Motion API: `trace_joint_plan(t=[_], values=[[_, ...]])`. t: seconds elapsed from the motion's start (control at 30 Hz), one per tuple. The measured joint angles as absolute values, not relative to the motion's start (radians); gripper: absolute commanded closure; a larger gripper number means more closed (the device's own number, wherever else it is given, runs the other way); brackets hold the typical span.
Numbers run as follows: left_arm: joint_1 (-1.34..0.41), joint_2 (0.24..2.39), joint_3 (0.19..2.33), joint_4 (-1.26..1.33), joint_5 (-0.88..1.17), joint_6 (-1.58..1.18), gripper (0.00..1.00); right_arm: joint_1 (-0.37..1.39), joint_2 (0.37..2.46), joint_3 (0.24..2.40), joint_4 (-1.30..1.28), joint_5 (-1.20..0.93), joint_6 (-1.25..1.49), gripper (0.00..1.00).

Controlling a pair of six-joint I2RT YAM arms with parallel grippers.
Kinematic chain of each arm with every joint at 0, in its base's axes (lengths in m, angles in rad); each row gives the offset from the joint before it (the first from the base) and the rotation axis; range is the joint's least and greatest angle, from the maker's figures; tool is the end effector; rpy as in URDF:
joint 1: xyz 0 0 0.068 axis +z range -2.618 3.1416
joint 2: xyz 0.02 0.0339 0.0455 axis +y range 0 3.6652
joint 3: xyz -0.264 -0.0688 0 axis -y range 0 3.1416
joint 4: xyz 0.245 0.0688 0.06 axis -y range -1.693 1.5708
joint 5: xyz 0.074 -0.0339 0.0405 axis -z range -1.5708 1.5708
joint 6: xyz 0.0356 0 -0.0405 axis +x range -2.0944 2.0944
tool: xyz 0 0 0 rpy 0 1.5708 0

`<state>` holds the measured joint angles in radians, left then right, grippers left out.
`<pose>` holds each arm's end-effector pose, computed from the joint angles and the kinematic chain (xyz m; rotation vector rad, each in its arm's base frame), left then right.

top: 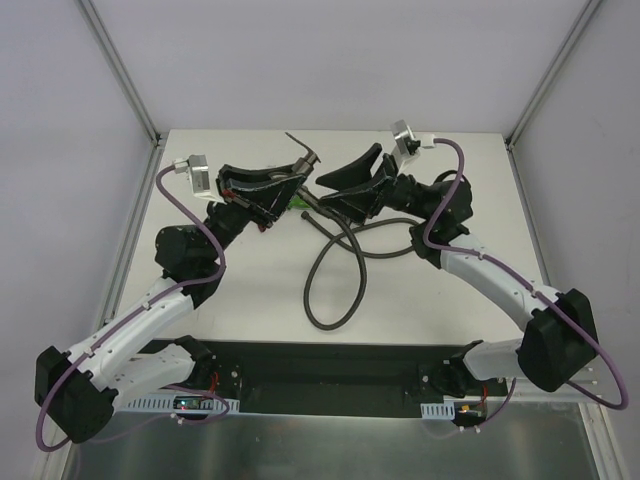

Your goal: Install the water faucets

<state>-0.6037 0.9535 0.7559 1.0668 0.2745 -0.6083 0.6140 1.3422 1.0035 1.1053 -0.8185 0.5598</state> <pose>0.1502 -0.1153 0.4222 0.2804 0.7480 -1.2481 0.2155 0.1837 0.4140 -0.8652 0.8035 1.3750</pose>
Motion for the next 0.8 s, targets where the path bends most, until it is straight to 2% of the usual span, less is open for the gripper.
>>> trace_joint_plan(t=[0.1, 0.33, 0.5, 0.63, 0.77, 0.8], values=[[-0.617, 0.940, 0.753, 0.975, 0.274, -0.605, 1.00, 0.603, 1.338, 1.018, 1.068, -0.797, 0.514, 0.24], [-0.616, 0.909, 0.753, 0.782, 0.149, -0.605, 1.00, 0.614, 1.245, 1.027, 0.757, -0.707, 0.214, 0.23], [-0.616, 0.905, 0.765, 0.649, 0.057, -0.606, 1.00, 0.757, 1.176, 1.068, 0.459, -0.506, -0.156, 0.29], [-0.616, 0.905, 0.779, 0.564, -0.003, -0.611, 1.00, 0.892, 1.158, 1.072, 0.340, -0.336, -0.390, 0.33], [-0.616, 0.905, 0.790, 0.520, -0.032, -0.613, 1.00, 0.952, 1.174, 1.073, 0.265, -0.182, -0.547, 0.37], [-0.616, 0.904, 0.793, 0.511, -0.038, -0.614, 1.00, 0.969, 1.184, 1.074, 0.252, -0.134, -0.588, 0.41]])
